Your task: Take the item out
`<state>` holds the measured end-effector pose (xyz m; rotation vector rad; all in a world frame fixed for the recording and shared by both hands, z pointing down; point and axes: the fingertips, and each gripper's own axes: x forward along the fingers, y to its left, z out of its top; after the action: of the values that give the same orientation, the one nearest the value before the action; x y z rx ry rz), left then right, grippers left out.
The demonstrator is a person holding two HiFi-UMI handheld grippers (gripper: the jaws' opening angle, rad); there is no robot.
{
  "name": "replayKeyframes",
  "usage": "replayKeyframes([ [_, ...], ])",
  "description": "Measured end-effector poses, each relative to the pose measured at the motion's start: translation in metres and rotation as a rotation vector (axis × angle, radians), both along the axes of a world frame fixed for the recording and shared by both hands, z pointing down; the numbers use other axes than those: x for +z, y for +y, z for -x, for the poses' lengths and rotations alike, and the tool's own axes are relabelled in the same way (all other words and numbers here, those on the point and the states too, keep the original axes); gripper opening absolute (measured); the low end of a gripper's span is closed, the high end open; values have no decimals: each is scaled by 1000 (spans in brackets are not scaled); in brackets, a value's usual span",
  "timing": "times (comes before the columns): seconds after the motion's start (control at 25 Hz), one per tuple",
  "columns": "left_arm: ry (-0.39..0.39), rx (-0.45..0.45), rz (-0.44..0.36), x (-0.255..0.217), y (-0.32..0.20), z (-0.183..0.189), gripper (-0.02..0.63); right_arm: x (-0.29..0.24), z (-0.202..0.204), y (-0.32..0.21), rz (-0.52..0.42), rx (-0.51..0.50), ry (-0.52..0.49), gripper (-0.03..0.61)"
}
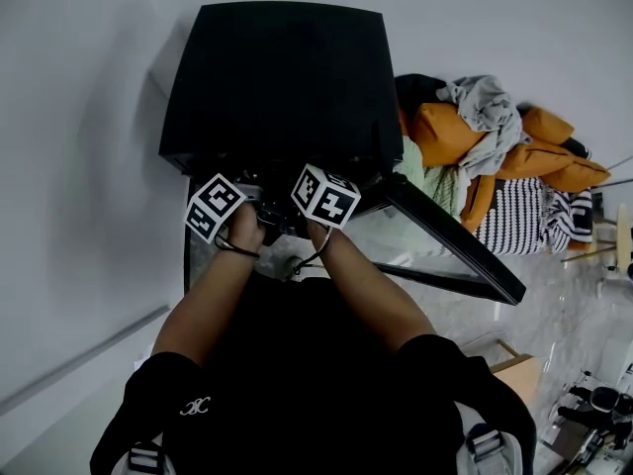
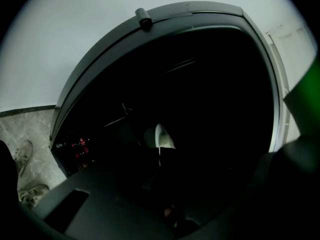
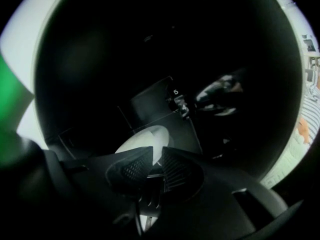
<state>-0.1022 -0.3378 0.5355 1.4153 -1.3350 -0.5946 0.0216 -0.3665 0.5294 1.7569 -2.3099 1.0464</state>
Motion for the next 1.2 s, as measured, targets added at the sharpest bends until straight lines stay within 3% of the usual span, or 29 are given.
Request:
replayKeyframes([
  [0.4,22,76,38,10,23,-23,11,-2,-1,18,7,-12,4,66],
  [0.52,51,78,14,9,26,-26,11,-2,-2,22,9,-17,14,64],
  [0.6,77,79,-19,5,25,-26,12,0,-2,26,19,-19,27,8],
  [0.72,101,96,-67,-5,19,-29,17,5,-2,31,37,-23,10,8],
  [0.92,131,123,-64,-3,14,-37,125,5,-6,29,30,-18,-77,10],
  [1.2,148,115,-44,2,10,-37,127,2,-4,31,15,-30,-69,49],
])
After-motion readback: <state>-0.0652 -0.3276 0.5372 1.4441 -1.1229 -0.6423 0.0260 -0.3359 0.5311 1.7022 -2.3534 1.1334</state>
